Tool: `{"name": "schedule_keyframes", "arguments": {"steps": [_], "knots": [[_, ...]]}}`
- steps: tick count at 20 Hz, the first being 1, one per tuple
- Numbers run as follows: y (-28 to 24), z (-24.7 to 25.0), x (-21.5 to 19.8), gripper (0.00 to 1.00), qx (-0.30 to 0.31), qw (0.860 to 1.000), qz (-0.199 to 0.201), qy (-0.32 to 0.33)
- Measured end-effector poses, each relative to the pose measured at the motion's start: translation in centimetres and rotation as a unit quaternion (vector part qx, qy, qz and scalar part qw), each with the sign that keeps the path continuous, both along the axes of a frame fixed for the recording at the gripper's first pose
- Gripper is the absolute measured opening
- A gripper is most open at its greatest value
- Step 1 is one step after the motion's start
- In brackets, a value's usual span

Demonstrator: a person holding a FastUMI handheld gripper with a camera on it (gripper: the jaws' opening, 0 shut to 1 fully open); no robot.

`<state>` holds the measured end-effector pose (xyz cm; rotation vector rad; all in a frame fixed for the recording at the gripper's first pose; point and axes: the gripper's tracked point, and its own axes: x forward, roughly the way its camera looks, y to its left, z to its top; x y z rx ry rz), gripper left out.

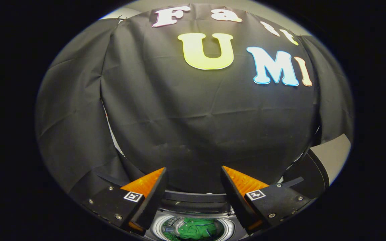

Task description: Put the clothes into the washing machine and then close the washing machine lid.

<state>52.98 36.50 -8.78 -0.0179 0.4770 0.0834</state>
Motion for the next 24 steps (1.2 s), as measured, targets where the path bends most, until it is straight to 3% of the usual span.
{"name": "schedule_keyframes", "arguments": {"steps": [24], "knots": [[0.7,-2.7,-10.8,0.94,0.022,0.999,0.031,0.023]]}}
